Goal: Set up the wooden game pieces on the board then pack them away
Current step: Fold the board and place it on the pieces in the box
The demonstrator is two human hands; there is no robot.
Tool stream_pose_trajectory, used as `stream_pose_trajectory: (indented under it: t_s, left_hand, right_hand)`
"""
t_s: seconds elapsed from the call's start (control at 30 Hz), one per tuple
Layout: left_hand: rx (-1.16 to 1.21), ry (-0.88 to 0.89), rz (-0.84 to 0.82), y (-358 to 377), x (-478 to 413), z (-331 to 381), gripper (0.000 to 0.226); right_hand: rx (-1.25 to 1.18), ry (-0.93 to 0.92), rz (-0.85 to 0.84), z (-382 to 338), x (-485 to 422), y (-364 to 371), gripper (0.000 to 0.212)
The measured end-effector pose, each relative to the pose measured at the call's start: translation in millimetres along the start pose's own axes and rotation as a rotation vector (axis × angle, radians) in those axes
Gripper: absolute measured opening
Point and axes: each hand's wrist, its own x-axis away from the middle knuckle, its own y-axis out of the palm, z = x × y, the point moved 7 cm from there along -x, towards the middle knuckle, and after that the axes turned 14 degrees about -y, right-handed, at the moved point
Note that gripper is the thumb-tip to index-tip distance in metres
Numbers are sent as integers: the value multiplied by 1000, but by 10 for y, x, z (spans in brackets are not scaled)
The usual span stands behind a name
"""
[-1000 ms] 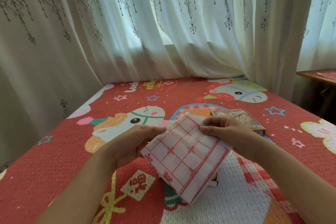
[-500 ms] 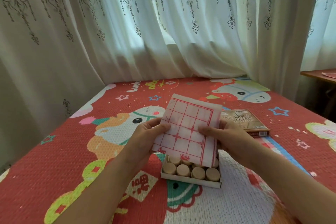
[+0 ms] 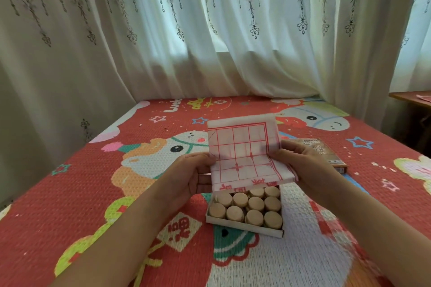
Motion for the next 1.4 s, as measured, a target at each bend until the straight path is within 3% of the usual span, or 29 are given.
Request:
stream_pose_trajectory:
  t_s: [0.2,0.33,0.43,0.53,0.67,0.93,1.03,1.1,1.23,1.4]
  left_hand:
    - [126,0,-100,36,37,17,32]
    - [139,4,-139,47,52,26,26]
    - [36,40,-141,81,77,48,17]
    - [-49,50,-153,128,80,40,8]
    - [-217,-26,-210,182,103,-13,39]
    - [-271,-34,-277,360,212,29,27]
    - [-261,53,-221,379,217,76,16]
    - [-196,102,-153,341,193,105,14]
    - [-57,173,4,209,126,127,15]
    - [-39,296,80,192,149,180,21]
  right_hand:
    - [-23,0,5,-12,-5,-10,15]
    - [0,-46,-50,-72,5,21,35]
    - [38,-95,-93,-100,15,66,40]
    - [190,-147,-145,-122,40,122,28]
    - [189,-170,-173,-145,62,174,21]
    - [122,-176,-167,-157,81,219,26]
    - [110,-149,-82,-139,60,160,25]
    - [66,-113,-56,-92,33,160,41]
    - [26,-43,-153,-28,48,263,61]
    - [262,-190,-83,-144,109,236,20]
